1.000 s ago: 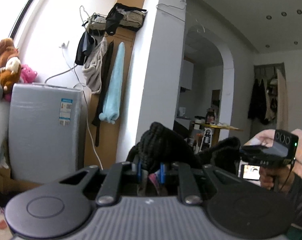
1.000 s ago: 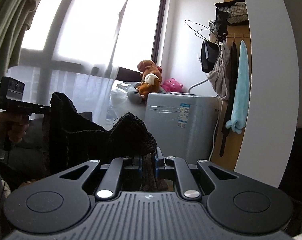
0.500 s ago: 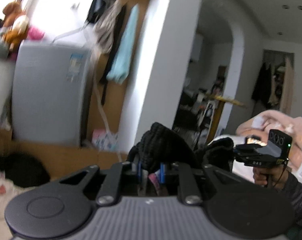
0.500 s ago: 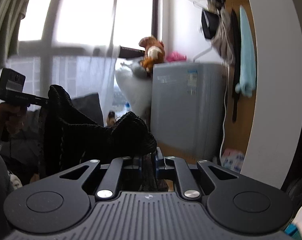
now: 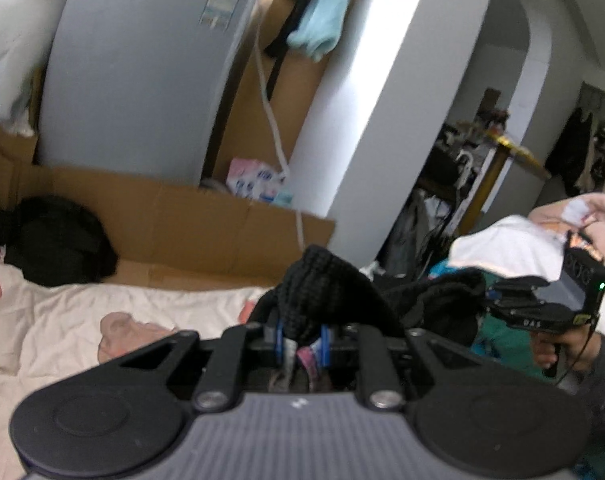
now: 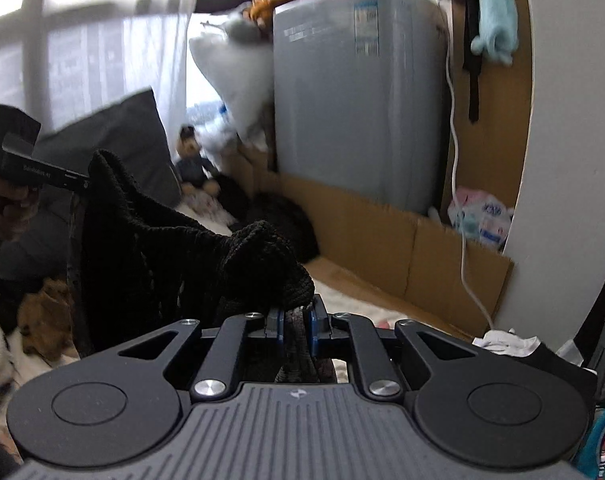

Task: Fold clothes
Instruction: 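Carry the raised black pants around with both grippers closed, then lower the black pants onto the duvet and open both grippers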

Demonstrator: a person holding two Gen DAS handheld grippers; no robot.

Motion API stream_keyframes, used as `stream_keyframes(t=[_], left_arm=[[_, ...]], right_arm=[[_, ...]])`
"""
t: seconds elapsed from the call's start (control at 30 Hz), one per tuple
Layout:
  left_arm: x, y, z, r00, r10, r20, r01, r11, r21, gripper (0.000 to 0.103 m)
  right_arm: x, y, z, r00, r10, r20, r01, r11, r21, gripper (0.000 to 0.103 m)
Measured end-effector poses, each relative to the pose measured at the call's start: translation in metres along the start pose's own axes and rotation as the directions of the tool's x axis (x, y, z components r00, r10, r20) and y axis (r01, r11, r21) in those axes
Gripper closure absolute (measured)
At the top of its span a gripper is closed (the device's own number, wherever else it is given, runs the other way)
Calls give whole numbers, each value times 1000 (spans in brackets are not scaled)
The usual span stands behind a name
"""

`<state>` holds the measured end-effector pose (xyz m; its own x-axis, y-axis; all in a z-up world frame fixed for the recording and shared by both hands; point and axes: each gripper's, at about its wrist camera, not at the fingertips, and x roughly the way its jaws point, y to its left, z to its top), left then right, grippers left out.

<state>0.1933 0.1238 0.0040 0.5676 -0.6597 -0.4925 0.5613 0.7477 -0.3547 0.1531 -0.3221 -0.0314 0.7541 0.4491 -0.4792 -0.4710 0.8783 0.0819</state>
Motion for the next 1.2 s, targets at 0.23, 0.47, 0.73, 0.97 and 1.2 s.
stream_keyframes(t=[0.23, 0.47, 0.73, 0.97, 1.2], left_arm=[[60, 59, -24, 998, 32, -59, -36, 998, -53, 85], [111, 104, -36, 990, 70, -120, -81, 992, -93, 85], [166, 149, -46, 969, 117, -219, -144, 983, -110, 84], [204, 163, -77, 930, 151, -334, -200, 973, -118, 78], [218, 170, -87, 898, 210, -386, -267, 958, -101, 54]], right_arm=[[71, -6, -12, 996, -20, -91, 19, 1000, -17, 90], [158, -25, -21, 982, -28, -188, 22, 999, -36, 90], [231, -40, -33, 967, -44, -251, 26, 997, -72, 90], [300, -62, -80, 934, -9, -357, 21, 999, 31, 89], [324, -67, -108, 912, -24, -410, 38, 999, 24, 63]])
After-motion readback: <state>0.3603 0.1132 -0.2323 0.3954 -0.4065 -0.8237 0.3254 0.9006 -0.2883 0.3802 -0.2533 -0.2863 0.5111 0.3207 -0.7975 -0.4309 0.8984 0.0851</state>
